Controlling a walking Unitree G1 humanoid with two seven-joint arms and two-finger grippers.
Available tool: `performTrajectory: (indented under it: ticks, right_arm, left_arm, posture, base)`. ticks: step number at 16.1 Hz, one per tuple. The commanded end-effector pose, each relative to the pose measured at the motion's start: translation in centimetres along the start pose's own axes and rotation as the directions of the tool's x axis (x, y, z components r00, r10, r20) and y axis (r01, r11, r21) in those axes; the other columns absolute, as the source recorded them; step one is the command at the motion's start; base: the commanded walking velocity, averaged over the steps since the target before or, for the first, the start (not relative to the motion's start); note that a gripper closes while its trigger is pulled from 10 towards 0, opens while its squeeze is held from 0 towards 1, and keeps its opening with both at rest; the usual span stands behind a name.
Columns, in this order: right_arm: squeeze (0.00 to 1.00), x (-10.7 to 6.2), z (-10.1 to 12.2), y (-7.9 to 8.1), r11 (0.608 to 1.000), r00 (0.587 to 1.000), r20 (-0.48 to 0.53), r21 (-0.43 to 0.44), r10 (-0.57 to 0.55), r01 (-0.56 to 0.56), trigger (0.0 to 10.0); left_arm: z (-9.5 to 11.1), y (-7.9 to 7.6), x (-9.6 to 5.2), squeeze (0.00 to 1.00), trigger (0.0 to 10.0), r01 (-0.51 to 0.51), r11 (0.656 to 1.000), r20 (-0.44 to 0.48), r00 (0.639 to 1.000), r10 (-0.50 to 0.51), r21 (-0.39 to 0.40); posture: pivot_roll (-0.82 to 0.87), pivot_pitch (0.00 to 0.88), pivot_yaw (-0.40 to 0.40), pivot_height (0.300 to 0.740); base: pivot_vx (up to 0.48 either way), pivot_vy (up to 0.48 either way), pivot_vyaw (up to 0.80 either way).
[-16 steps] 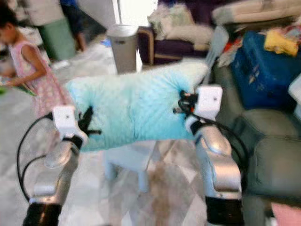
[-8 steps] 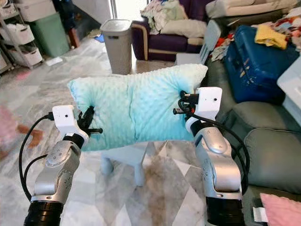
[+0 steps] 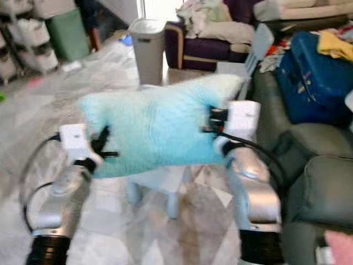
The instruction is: Move the pillow to the sofa
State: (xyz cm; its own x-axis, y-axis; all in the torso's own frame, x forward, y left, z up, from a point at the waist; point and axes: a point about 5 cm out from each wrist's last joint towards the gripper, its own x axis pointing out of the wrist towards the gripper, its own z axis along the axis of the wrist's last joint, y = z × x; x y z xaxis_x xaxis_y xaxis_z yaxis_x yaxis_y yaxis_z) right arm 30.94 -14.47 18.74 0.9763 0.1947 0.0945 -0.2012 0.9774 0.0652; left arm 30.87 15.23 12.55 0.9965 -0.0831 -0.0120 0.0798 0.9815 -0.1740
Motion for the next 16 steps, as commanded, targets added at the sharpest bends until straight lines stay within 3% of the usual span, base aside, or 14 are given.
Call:
performTrajectory:
  ticks: [1,12,16]
  right_arm:
    - [0.00,-0.11,0.40,-0.72,1.000,1.000,0.010,-0.009,-0.028,0.028,10.0]
    - [0.00,-0.15,0.19,-0.63,0.999,0.999,0.002,-0.011,-0.032,0.032,10.0]
    - [0.00,-0.12,0.17,-0.54,0.999,0.999,0.005,-0.009,-0.032,0.032,10.0]
  left_arm:
    - [0.14,-1.10,0.22,0.00,10.0,0.045,0.999,-0.001,0.999,-0.045,-0.010]
    - [-0.08,-1.29,0.20,0.00,10.0,0.062,0.998,-0.020,0.998,-0.062,-0.002]
    - [0.16,-1.44,0.17,0.00,10.0,0.071,0.997,-0.004,0.997,-0.071,-0.004]
  posture:
    - [-0.07,0.000,0.016,0.740]
    - [-0.07,0.000,0.020,0.740]
    - [-0.07,0.000,0.021,0.740]
  base:
    - [0.000,0.480,0.00]
    - [0.000,0.480,0.00]
    - [0.000,0.000,0.00]
